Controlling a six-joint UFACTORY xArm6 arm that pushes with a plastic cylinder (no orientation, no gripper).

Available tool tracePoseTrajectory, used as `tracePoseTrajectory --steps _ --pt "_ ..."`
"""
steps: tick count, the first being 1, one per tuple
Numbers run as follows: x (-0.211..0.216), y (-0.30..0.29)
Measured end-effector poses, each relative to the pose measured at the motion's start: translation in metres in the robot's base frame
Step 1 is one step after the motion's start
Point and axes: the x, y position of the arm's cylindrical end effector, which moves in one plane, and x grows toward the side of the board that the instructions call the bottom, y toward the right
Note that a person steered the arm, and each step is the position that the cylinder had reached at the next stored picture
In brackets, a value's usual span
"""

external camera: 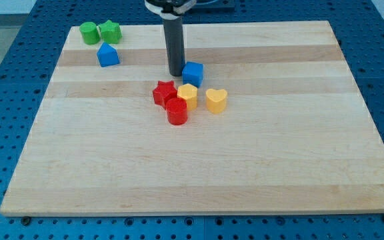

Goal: Point your hand below the blue triangle

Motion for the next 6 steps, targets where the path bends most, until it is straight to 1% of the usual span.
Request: tracePoseTrajectory --steps 1,2,3,4,5,6 --pt "0.022 0.020" --pt "0.022 0.020" --pt "0.012 -0.033" --pt "0.014 -0.117" --pt "0.023 -0.171" --pt "-0.006 -0.192"
